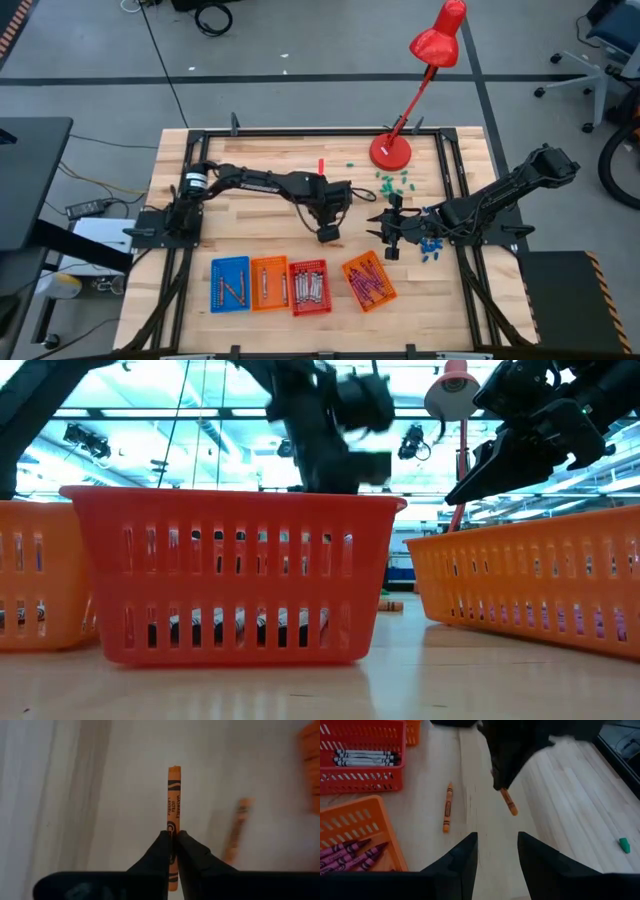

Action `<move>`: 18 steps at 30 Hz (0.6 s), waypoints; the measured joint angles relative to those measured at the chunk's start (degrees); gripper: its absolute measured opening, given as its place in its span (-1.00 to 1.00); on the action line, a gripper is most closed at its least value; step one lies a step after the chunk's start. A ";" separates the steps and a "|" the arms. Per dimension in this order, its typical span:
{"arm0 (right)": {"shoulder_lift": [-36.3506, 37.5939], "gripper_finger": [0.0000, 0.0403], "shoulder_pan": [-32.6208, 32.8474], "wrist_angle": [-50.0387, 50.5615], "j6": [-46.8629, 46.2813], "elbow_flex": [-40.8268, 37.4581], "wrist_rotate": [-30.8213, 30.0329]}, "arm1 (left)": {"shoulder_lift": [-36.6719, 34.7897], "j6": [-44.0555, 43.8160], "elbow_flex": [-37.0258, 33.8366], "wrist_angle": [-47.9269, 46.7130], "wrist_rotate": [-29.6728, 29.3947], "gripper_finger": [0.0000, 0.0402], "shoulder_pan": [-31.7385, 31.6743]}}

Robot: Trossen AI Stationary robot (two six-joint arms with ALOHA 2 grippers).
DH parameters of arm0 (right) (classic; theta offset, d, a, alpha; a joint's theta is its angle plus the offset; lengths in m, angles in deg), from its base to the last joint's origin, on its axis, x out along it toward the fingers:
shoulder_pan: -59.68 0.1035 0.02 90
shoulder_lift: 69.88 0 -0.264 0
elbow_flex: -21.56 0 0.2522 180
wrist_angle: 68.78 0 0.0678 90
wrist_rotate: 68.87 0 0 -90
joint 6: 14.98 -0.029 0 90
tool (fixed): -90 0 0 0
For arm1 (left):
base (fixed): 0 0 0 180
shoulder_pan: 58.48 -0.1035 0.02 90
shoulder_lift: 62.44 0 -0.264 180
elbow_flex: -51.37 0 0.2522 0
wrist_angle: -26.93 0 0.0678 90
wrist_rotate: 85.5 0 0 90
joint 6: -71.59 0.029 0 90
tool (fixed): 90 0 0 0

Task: Sort crayons
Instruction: Put the orange crayon into the blue bin

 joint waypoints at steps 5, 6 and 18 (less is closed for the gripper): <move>0.00 -0.29 -0.01 0.05 0.00 0.00 -0.02 | -4.42 -0.46 0.00 -0.94 -0.23 -0.88 5.07; -0.01 -0.29 0.00 0.03 -0.01 0.00 0.00 | -5.52 -0.31 0.02 -1.79 -0.22 -0.88 6.58; -0.01 -0.29 -0.02 -1.00 -0.66 0.00 0.00 | -11.23 -17.57 0.15 -13.23 -3.86 -0.87 25.29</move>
